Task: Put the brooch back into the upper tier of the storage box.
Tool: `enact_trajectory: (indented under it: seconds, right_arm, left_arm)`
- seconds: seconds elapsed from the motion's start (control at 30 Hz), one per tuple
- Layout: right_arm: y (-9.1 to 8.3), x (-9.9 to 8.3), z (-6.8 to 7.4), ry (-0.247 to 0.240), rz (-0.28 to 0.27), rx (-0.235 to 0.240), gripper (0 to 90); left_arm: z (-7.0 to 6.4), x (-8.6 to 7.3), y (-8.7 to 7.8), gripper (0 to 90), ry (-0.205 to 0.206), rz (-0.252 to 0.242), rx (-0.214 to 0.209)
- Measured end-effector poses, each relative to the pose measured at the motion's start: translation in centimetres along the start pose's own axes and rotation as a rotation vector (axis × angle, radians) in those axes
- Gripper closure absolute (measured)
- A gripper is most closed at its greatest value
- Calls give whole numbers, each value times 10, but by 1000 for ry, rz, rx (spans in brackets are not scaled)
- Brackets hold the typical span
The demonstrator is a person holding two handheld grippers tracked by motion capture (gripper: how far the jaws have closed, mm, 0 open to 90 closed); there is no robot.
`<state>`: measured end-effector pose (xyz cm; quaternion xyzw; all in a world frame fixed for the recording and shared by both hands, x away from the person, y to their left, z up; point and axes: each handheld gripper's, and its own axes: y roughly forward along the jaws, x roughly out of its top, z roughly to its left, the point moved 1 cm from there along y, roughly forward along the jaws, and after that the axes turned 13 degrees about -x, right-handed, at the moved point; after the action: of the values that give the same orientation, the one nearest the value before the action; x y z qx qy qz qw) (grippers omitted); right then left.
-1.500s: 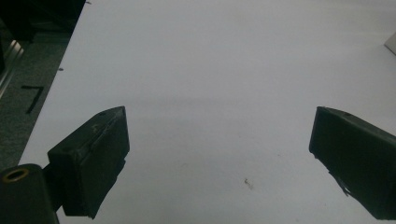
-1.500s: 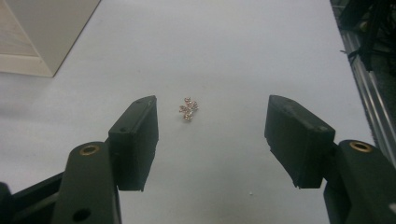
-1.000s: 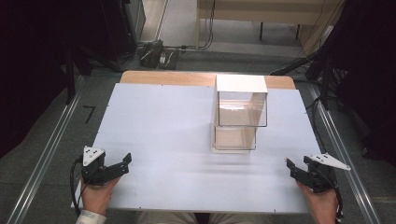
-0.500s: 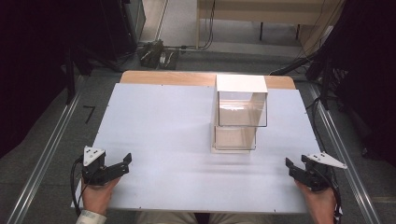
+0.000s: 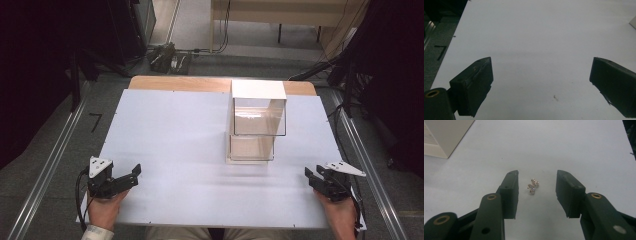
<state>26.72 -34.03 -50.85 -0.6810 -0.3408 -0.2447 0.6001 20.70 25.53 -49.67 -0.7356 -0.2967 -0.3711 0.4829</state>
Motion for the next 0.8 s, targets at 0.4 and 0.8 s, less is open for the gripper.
enact_trajectory:
  seconds: [0.4, 0.8]
  right_arm:
    - [4, 2, 3, -15, 3, 0, 656]
    - [9, 1, 7, -21, 45, 13, 701]
  left_arm:
    - [0, 0, 0, 62, 2, 4, -1]
    - [0, 0, 0, 62, 1, 3, -3]
